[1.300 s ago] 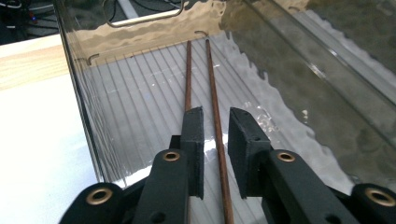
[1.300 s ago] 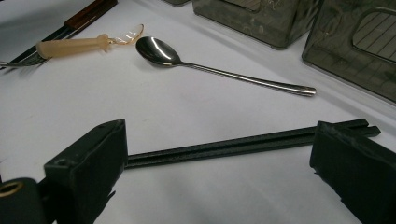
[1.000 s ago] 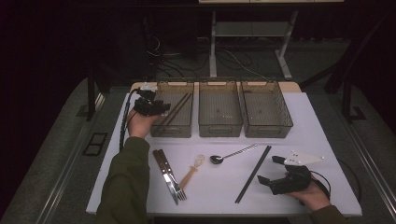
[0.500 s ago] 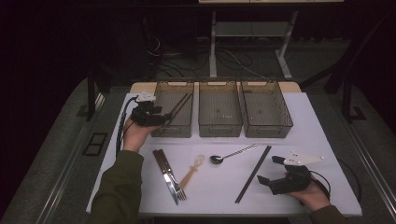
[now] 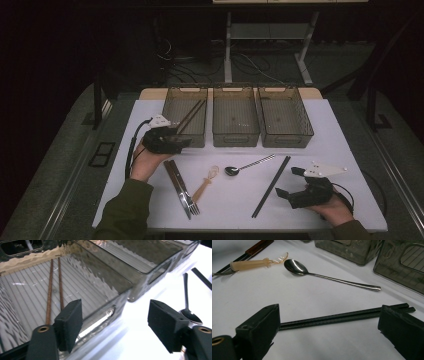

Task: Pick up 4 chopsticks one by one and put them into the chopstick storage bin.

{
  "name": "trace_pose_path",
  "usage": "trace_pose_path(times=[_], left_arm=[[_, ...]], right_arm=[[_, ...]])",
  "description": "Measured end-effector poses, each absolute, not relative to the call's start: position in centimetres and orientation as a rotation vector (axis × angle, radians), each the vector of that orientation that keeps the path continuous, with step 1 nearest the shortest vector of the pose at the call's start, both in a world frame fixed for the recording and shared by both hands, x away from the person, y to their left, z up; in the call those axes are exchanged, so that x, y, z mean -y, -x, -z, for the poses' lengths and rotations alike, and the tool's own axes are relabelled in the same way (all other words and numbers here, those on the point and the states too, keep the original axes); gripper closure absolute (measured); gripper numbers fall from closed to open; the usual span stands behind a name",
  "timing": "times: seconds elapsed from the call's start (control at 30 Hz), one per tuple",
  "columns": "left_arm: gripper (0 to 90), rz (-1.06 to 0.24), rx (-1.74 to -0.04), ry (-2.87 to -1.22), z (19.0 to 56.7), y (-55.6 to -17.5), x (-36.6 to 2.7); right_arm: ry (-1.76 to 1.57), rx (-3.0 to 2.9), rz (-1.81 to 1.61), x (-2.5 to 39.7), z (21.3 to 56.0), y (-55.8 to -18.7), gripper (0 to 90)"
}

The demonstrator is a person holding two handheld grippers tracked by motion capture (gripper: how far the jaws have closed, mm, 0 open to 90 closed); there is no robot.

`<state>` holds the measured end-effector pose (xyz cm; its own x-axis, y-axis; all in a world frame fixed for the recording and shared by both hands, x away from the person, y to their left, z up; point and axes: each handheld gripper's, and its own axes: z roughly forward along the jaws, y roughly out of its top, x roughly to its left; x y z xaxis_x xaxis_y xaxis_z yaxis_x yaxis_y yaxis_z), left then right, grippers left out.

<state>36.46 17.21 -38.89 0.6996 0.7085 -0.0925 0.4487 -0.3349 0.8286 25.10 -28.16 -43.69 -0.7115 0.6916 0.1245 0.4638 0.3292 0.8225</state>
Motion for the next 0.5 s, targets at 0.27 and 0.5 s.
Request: trace_pose_path(times=[0.27,0.5], left_arm=[[15.4,-0.368,-0.827,-1.989,40.0,-34.1,-17.1],[9.1,-0.361,-0.776,-2.009,40.5,-32.2,-17.0]], right_arm=[[-1.044,-2.346,-1.324,28.2,43.7,-25.1,4.4],[-1.046,-2.347,-1.325,28.2,43.6,-25.0,4.4]])
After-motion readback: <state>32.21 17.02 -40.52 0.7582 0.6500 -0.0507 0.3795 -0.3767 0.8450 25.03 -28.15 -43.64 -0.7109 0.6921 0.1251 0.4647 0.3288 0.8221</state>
